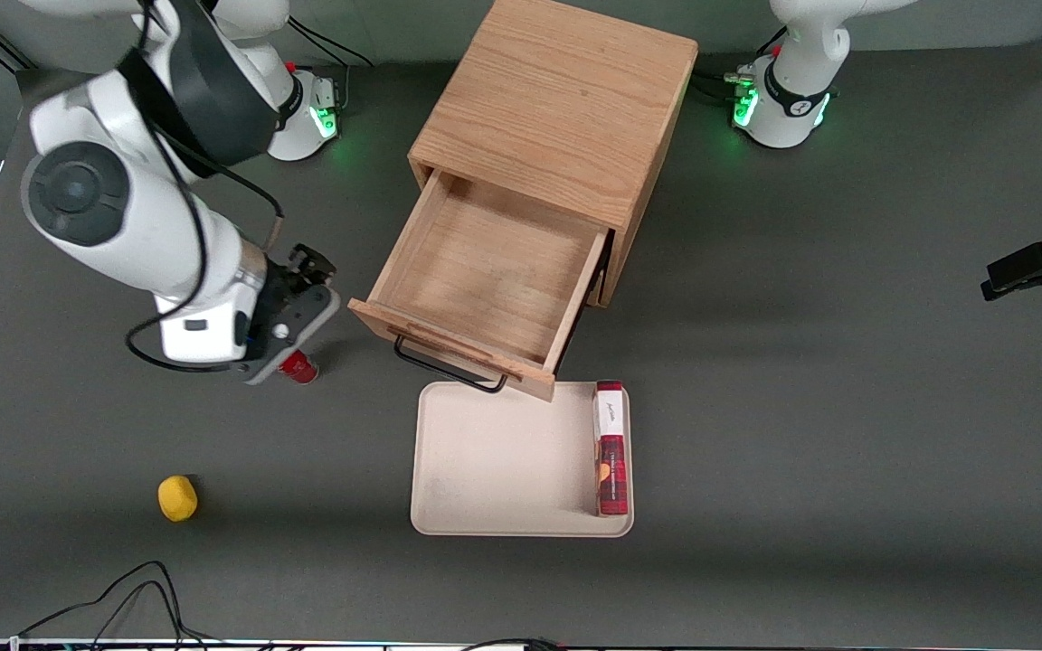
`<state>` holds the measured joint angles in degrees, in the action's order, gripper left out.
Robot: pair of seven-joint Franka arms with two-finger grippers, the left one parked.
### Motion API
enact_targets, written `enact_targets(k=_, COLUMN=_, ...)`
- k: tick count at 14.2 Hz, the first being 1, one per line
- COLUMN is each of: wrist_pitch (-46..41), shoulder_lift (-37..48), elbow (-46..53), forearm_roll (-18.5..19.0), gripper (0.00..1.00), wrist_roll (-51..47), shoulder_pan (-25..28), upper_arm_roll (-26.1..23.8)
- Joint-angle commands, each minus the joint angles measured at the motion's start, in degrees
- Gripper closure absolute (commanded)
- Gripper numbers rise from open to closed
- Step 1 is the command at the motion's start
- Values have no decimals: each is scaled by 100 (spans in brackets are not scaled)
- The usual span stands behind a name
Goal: Open upper drawer
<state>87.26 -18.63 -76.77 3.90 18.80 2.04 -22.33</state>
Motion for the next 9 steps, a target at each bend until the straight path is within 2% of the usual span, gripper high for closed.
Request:
enact_targets(k=1, wrist_pitch=19, shoulder_lift=1165, elbow=-1127, forearm_roll=-337, gripper=0, wrist_roll=-123, shoulder_pan=-492, upper_arm_roll=-61)
enact_targets(k=3, wrist_pitch=1, shoulder_lift=1720, elbow=-1628, forearm_roll=-346, gripper=0, wrist_roll=-114, shoulder_pan=-817, upper_arm_roll=-61)
enact_targets(k=6, wrist_pitch=-8, shoulder_lift=2476, elbow=-2174, forearm_roll=-609, gripper=0, wrist_roll=-140, shoulder_pan=-1406, upper_arm_roll=-61)
enact_targets(k=9, wrist_pitch=-103, shoulder_lift=2698, elbow=-2263, forearm_roll=-741, gripper=0, wrist_roll=-735, shoulder_pan=-2100, upper_arm_roll=-52)
